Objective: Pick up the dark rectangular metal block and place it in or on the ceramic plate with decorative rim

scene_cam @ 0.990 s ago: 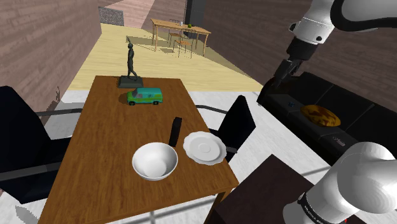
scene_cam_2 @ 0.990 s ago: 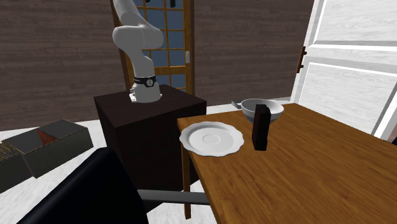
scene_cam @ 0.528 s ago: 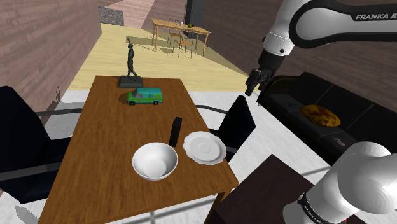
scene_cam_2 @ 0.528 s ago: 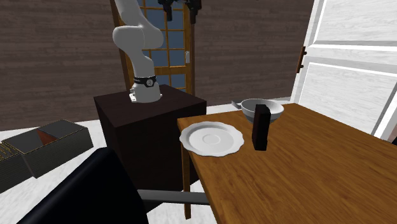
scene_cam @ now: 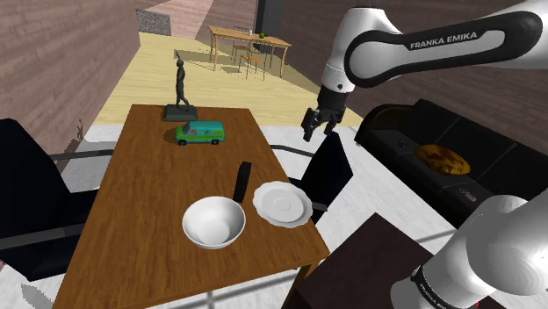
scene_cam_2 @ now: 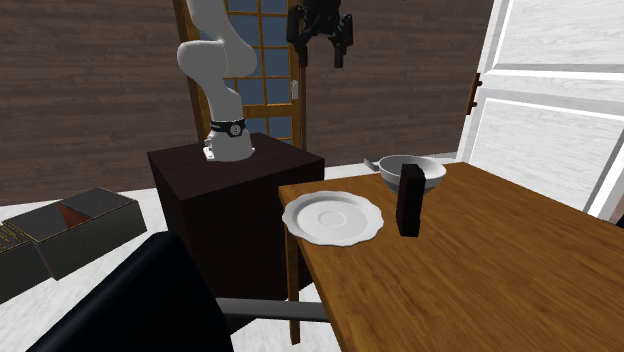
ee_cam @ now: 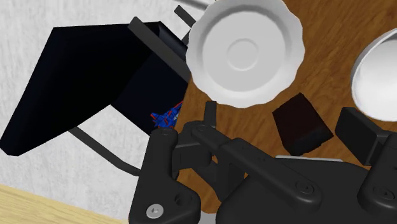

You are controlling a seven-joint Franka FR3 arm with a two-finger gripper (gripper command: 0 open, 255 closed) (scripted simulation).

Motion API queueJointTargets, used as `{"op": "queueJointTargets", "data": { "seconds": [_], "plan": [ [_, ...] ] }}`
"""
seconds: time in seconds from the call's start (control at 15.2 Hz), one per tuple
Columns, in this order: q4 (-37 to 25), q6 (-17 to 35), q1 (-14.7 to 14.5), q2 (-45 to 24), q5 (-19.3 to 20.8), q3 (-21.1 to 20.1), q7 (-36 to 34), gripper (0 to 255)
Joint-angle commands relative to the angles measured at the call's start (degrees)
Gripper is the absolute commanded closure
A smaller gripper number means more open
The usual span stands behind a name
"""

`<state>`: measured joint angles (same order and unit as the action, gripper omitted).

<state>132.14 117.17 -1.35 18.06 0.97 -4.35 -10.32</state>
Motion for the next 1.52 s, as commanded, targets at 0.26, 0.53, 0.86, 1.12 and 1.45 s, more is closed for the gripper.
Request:
{"op": "queueJointTargets", "data": {
  "seconds": [0.26,0.53,0.86,1.12,1.45],
  "plan": [
    [-6.4,5.8,-0.5,-13.2,0.5,-2.0,-5.8,0],
    [-12.3,8.2,-1.1,-22.2,1.4,-2.8,-9.5,0],
    [-21.4,9.6,-2.3,-33.6,2.6,-2.9,-13.6,0],
    [-30.3,9.5,-3.5,-42.9,3.3,-2.6,-16.4,0],
    [-41.2,8.1,-4.8,-52.9,3.5,-2.1,-18.7,0]
  ]
}}
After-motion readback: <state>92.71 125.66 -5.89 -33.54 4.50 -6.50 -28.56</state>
